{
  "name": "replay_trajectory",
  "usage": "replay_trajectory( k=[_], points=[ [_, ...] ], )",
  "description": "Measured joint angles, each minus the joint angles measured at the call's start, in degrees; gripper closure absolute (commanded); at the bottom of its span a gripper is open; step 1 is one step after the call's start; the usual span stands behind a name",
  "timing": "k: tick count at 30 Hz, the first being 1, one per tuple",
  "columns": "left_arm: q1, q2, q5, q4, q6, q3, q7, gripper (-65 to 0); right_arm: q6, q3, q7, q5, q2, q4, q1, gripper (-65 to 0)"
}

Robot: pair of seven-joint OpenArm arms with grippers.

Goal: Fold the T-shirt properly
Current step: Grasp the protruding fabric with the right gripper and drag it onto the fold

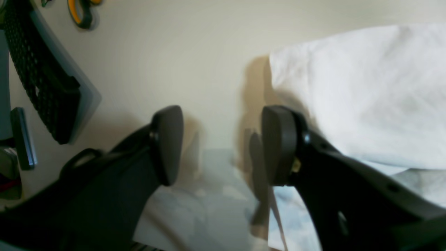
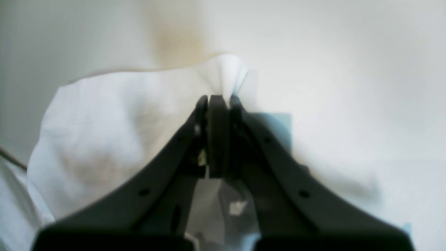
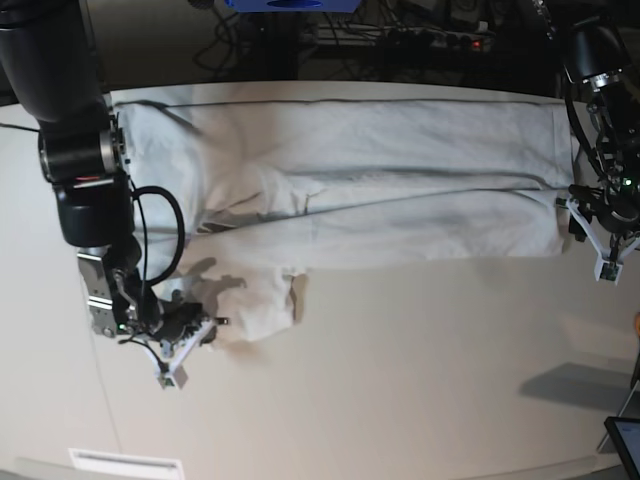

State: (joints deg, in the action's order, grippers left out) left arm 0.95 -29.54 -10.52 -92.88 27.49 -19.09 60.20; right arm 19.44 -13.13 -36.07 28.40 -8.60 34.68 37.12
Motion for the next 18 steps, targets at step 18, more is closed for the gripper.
replay_trajectory(
  k=[18],
  points=[
    [-0.2,0.0,-0.2,0.0,0.0,0.0,-0.5,-35.1,-0.7,13.5,-32.5,-1.9,1.8,60.8,-25.6,0.0]
  ],
)
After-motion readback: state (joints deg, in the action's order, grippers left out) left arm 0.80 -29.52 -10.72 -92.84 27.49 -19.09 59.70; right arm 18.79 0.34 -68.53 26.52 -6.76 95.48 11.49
